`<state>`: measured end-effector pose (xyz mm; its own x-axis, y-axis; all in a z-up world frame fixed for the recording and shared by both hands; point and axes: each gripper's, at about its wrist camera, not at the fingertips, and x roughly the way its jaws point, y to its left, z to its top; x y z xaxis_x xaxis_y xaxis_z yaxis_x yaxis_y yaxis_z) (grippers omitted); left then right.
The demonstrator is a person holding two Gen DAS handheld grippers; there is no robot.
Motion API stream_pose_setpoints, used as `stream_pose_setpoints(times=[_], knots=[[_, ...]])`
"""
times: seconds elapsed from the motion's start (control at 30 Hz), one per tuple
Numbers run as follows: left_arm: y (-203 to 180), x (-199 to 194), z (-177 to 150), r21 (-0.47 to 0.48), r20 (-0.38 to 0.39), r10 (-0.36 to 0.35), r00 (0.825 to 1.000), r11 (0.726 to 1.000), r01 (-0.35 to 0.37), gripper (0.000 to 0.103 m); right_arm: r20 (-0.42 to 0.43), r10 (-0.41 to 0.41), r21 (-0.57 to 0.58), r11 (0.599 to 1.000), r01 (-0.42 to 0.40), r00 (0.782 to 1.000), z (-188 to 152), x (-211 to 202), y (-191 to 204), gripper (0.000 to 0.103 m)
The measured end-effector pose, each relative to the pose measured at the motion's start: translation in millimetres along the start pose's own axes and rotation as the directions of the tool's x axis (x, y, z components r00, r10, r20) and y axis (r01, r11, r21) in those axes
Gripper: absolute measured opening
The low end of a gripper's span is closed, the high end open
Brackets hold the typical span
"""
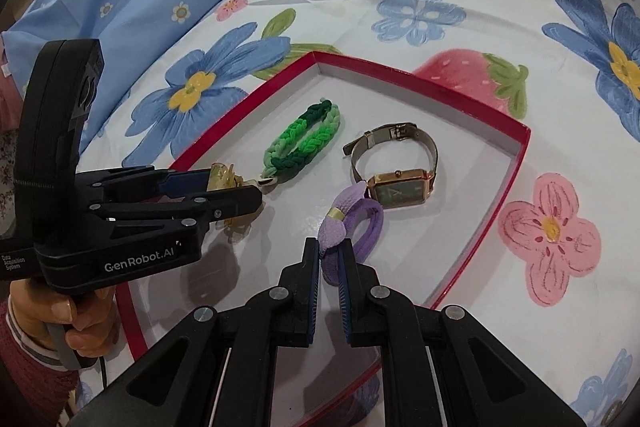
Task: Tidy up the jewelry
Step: 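Carry the hair claw and the purple hair tie with both tools into the tray, then open both tools to drop the claw and hair tie in the tray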
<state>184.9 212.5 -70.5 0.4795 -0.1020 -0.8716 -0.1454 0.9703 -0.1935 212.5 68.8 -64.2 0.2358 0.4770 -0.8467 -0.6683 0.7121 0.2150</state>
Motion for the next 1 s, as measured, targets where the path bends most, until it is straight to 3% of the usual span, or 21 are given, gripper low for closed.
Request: stream_pose_setpoints(times=[0.33, 0.5, 0.7, 1.0], knots=[[-2.4, 0.7, 0.2, 0.012, -0.003, 0.015, 1.0, 1.0, -0.015, 0.038, 0.003, 0.017, 0.004, 1.0, -0.017, 1.0, 0.5, 0.6, -0.5, 0.014], [-0.9, -1.5, 0.0, 0.005, -0.002, 0.02, 1.0, 1.0, -0.02, 0.048, 0.015, 0.03, 0.015, 0.999, -0.031, 0.999, -1.9, -3.8, -2.1, 0.019], [-1.0, -8.0, -2.3, -0.006, 0.006, 0.024, 1.0, 1.0, -0.024, 0.052, 0.029, 0.035, 0.034, 0.999, -0.036, 0.999, -4.1, -11.2, -5.2, 0.024], [-1.9, -46.1, -15.3, -0.064, 0.073, -0.003, 0.997, 0.998, 0.008, 0.059, 0.122, 0.048, 0.066, 0.996, -0.056, 0.991, -15.8, -54.2, -8.3, 0.028]])
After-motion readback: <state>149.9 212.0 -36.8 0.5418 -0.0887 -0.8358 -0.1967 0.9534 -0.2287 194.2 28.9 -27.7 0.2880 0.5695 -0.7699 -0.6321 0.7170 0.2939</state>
